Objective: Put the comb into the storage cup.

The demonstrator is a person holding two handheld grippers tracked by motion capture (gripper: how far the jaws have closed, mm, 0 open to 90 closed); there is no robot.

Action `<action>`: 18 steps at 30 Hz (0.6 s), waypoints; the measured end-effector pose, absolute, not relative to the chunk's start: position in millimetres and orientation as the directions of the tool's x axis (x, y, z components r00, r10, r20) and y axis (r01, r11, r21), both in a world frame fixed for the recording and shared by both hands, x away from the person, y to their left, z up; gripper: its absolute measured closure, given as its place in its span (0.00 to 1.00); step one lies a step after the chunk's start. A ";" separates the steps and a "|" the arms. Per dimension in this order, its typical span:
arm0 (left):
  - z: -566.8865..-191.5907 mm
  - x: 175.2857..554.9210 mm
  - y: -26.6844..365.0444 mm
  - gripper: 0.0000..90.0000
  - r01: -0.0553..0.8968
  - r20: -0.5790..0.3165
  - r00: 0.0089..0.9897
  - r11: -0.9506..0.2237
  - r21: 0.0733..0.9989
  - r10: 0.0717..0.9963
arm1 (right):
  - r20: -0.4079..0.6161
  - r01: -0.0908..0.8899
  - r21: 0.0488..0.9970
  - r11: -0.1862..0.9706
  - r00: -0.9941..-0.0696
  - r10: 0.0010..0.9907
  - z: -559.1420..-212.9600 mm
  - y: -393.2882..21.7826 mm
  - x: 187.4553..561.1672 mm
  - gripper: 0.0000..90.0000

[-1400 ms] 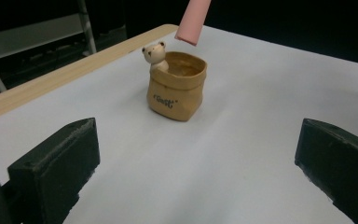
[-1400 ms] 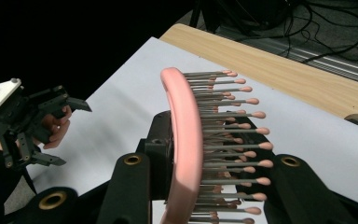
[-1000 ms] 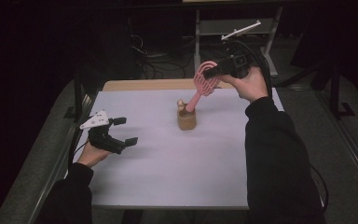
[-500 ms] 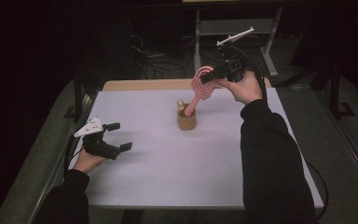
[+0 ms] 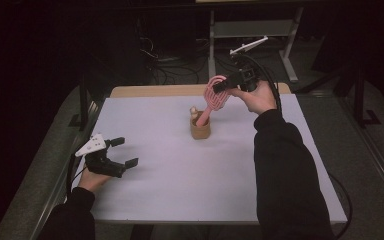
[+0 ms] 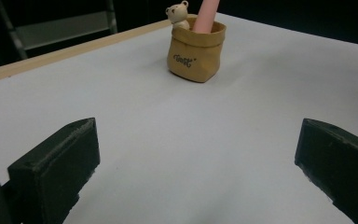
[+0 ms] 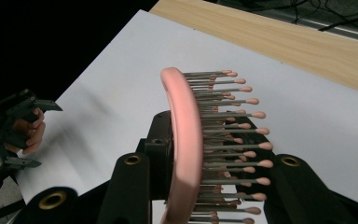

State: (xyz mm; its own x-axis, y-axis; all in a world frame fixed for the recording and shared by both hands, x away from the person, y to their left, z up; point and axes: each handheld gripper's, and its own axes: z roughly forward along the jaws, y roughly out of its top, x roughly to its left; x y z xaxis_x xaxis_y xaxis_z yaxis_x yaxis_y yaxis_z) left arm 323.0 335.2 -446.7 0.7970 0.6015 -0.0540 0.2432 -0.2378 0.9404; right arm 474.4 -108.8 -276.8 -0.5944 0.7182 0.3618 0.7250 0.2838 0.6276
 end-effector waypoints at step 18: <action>-460.2 315.2 346.6 0.00 0.282 -0.058 0.776 -0.263 0.922 0.628 | 0.423 0.758 0.604 0.247 -0.567 0.707 -301.3 -109.3 481.2 0.69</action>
State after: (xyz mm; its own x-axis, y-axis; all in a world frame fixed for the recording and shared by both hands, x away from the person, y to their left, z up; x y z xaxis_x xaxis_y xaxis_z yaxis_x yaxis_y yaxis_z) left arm 315.2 346.6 -460.2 0.7763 0.6276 -0.0584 0.2823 -0.2633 0.9225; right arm 481.2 -109.3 -301.3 -0.5670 0.7067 0.4231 0.7579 0.2465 0.6039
